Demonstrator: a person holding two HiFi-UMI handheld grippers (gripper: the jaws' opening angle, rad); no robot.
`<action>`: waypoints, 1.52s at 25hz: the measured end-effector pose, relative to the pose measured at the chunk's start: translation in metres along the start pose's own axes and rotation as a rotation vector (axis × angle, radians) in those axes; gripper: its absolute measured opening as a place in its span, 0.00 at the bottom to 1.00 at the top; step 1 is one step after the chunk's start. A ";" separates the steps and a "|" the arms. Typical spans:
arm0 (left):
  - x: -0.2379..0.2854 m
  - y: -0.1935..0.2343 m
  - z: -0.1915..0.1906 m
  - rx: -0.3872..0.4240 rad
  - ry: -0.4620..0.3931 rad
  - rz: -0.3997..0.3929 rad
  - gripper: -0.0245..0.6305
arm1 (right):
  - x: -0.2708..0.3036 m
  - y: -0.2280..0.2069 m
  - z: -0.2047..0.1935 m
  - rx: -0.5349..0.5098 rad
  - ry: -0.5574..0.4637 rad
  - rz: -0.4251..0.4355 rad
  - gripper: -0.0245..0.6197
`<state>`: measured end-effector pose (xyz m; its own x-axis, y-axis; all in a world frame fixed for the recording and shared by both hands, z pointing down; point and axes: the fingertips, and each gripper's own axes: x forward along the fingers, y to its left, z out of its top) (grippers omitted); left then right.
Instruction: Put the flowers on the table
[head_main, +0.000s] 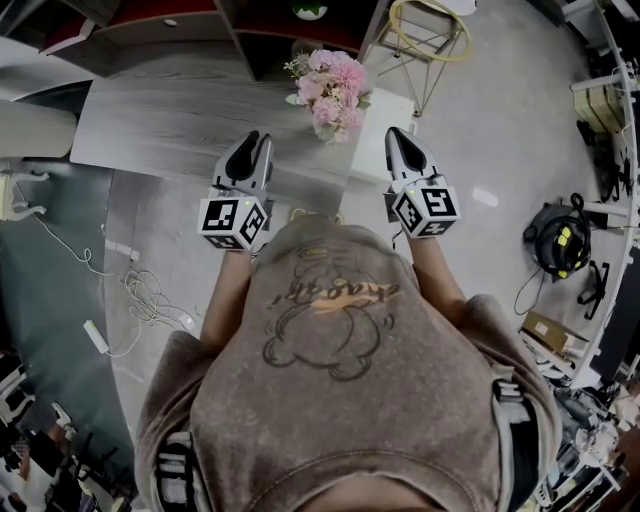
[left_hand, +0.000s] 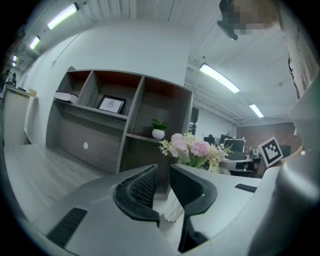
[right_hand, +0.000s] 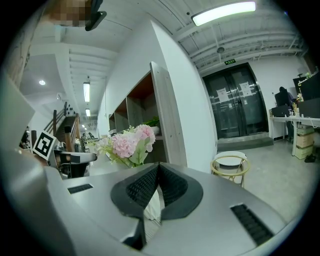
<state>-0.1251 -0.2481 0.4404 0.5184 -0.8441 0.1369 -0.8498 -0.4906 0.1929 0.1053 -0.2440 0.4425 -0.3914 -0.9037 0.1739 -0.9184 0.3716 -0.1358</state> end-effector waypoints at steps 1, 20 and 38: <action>-0.001 0.001 -0.002 -0.001 0.002 0.008 0.15 | -0.001 0.000 0.000 0.000 0.000 -0.002 0.03; 0.006 -0.004 -0.003 -0.003 0.020 0.010 0.07 | -0.005 0.005 -0.006 -0.013 0.017 0.015 0.03; 0.011 -0.008 0.002 -0.024 0.023 0.012 0.07 | -0.012 -0.001 0.000 -0.006 0.015 0.028 0.03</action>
<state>-0.1128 -0.2535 0.4386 0.5102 -0.8448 0.1615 -0.8538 -0.4747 0.2139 0.1114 -0.2334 0.4409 -0.4181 -0.8894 0.1849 -0.9072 0.3985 -0.1347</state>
